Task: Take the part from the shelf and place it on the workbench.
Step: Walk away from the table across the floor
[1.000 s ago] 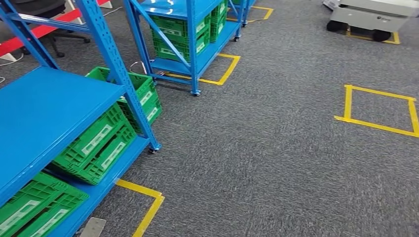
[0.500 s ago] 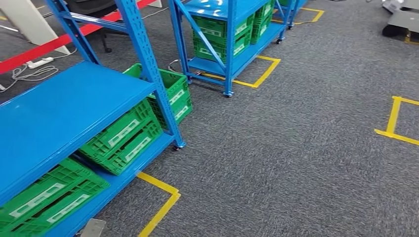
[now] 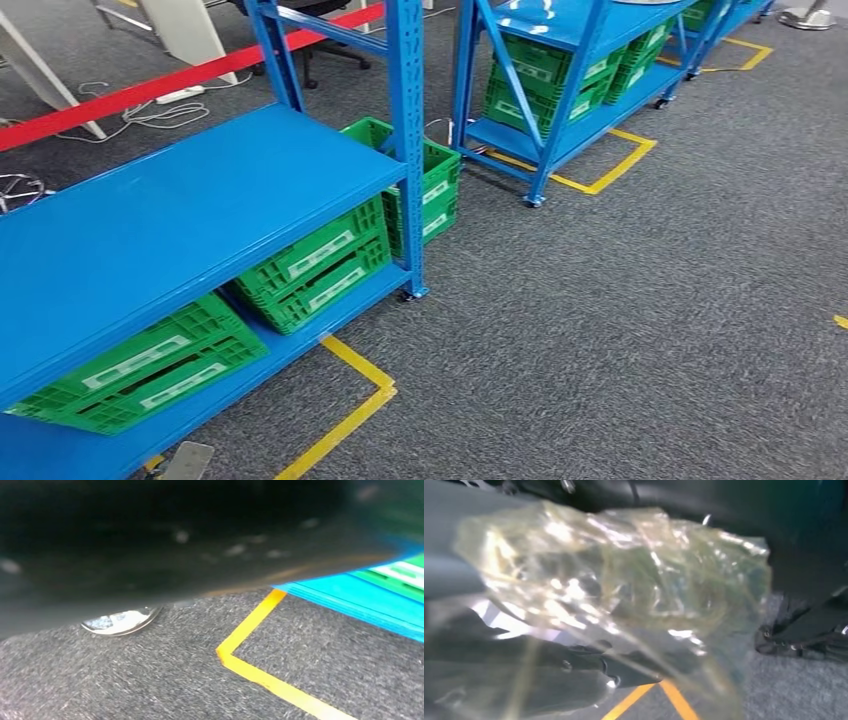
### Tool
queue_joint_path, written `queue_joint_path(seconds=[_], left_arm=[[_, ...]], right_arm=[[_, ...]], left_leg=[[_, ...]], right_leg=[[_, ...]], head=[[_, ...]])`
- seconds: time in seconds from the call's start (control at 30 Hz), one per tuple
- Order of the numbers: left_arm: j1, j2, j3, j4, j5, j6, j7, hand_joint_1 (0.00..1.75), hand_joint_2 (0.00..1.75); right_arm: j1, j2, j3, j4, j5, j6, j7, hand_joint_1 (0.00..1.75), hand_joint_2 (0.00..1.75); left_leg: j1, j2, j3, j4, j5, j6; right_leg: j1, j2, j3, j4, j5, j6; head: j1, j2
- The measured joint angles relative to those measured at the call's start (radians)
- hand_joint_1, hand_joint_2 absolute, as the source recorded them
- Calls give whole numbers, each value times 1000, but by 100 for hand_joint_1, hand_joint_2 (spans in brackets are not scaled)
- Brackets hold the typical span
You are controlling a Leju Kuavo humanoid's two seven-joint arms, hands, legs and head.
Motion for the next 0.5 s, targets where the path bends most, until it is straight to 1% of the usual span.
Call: queue_joint_path(seconds=[0.03,0.07,0.1,0.13,0.17,0.2,0.23,0.27,0.3,0.33,0.37,0.4,0.43,0.47,0.5], left_arm=[[0,0,0,-1,0,0,1,0,0],[0,0,0,-1,-1,0,1,0,0],[1,-1,0,-1,-1,0,2,0,0],[2,-1,0,-1,-2,0,3,0,0],[2,-1,0,-1,-4,0,3,0,0],[2,-1,0,-2,-6,0,4,0,0],[2,-1,0,-4,-8,0,4,0,0],[2,0,0,-6,-9,0,5,0,0],[3,0,0,-7,-10,0,5,0,0],[5,0,0,-8,-10,0,5,0,0],[7,0,-1,-8,-11,0,6,0,0],[8,0,-1,-9,-11,0,6,0,0],[8,0,-1,-10,-11,0,6,0,0],[6,1,-1,-11,-11,0,6,0,0],[4,1,-1,-12,-11,0,6,0,0]], right_arm=[[2,-1,0,0,0,-1,0,0,0],[3,-2,1,0,0,-2,1,0,0],[4,-3,2,0,0,-2,1,0,0],[4,-4,3,0,0,-2,2,0,0],[4,-5,4,0,0,-3,2,0,0],[5,-5,6,0,-1,-3,2,0,0],[5,-6,7,-1,-1,-4,-3,0,0],[6,-6,9,-1,-2,-4,-8,0,0],[6,-7,10,-2,-2,-5,-11,0,0],[6,-7,11,-3,-2,-6,-14,0,0],[5,-7,11,-4,-2,-6,-12,0,0],[5,-7,11,-6,-2,-6,-9,0,0],[5,-8,11,-8,-2,-6,-8,0,0],[6,-8,11,-9,-2,-6,-8,0,0],[7,-8,11,-9,-2,-6,-8,0,0]], left_leg=[[0,-13,0,0,0,0],[1,-26,0,0,0,0],[2,-39,2,1,-1,-2],[4,-53,4,2,-2,-4],[6,-66,6,3,-4,-9],[6,-79,6,8,-7,-15],[5,-91,3,12,-8,-22],[5,-102,-1,15,-7,-29],[6,-114,-6,18,-5,-36],[8,-125,-9,17,-3,-42],[8,-123,-12,21,-6,-46],[8,-104,-21,38,-18,-50],[6,-77,-38,76,-42,-54],[4,-43,-64,132,-74,-56],[4,-19,-96,202,-107,-57]], right_leg=[[-2,6,-31,58,-18,2],[-4,8,-49,84,-16,4],[-6,9,-49,69,8,6],[-10,13,-30,17,49,8],[-15,28,-2,-53,90,11],[-19,52,24,-118,119,13],[-23,72,44,-159,133,12],[-24,86,54,-178,135,9],[-22,86,57,-179,131,4],[-21,75,59,-177,132,-3],[-20,63,61,-177,133,-9],[-20,51,62,-178,134,-16],[-20,36,62,-180,134,-23],[-17,21,62,-180,133,-29],[-13,5,62,-180,132,-34]], head=[[0,0],[0,0],[0,0],[0,0],[1,0],[2,0],[3,0],[3,0],[2,0],[1,0],[0,0],[-4,0],[-8,0],[-12,0],[-15,0]])
